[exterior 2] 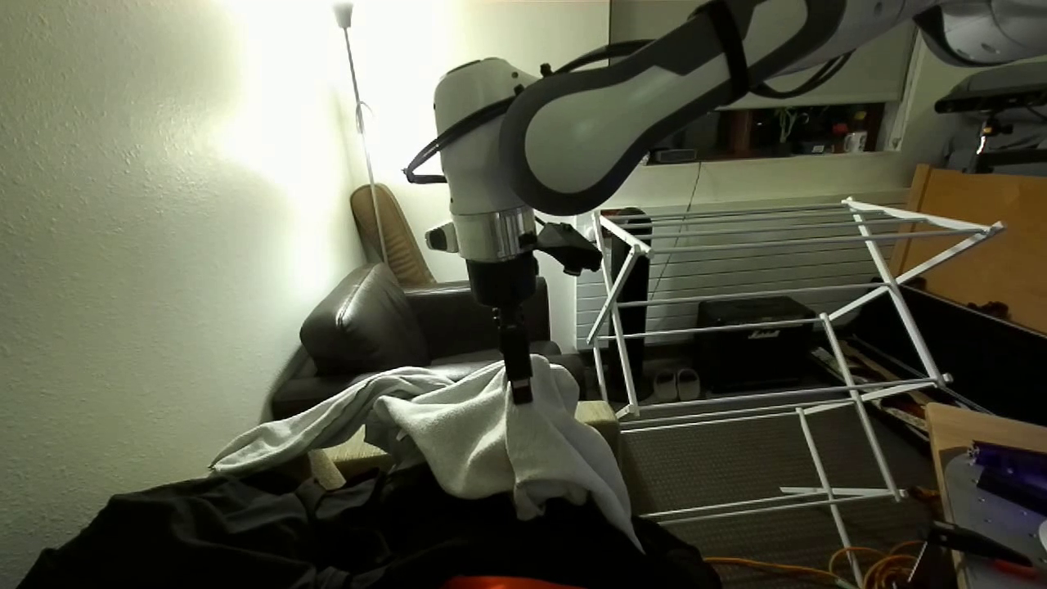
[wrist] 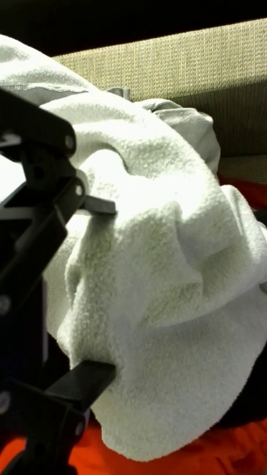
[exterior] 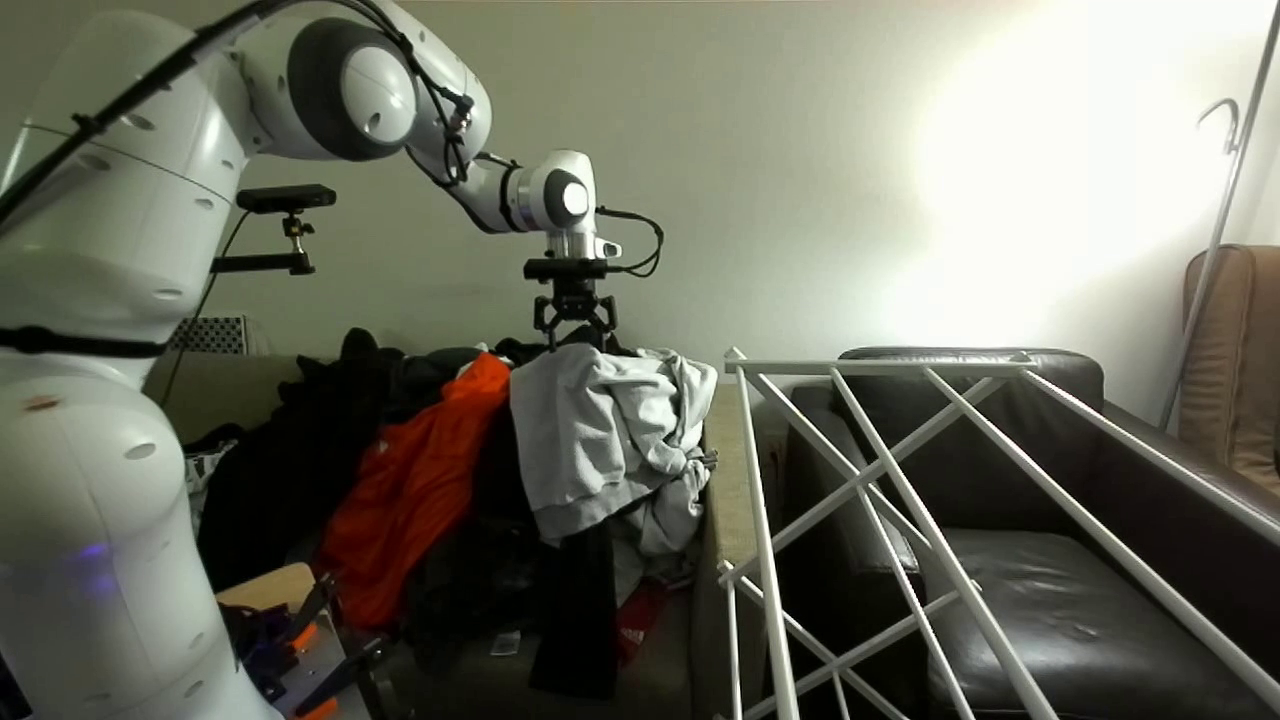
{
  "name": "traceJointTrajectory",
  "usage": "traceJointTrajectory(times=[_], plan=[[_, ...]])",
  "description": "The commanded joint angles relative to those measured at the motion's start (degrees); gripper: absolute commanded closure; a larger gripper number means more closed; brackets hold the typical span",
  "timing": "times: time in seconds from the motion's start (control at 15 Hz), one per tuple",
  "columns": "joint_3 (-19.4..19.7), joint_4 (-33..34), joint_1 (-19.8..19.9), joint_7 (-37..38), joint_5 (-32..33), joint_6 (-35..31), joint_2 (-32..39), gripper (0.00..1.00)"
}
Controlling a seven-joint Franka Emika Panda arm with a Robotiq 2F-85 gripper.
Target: Put the white jersey on the cloth hanger
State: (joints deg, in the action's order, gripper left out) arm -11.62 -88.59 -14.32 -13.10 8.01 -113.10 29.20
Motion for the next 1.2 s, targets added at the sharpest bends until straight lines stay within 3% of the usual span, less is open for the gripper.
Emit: traceJointTrajectory(times=[0.0, 0.33, 0.4, 0.47, 0.6, 1.13], plan=[[-0.73, -1.77, 1.16, -3.17, -1.76, -1.15, -0.65, 0.00], [-0.66, -2.18, 1.60, -4.14, -2.06, -1.04, -0.42, 0.00], [-0.70, -2.35, 1.68, -4.35, -2.10, -1.16, -0.38, 0.04], [-0.75, -2.51, 1.72, -4.70, -2.11, -1.28, -0.38, 0.27], [-0.81, -2.54, 1.70, -5.13, -2.17, -1.28, -0.28, 0.32], [-1.10, -2.65, 1.41, -5.06, -2.05, -1.07, -0.25, 0.84]])
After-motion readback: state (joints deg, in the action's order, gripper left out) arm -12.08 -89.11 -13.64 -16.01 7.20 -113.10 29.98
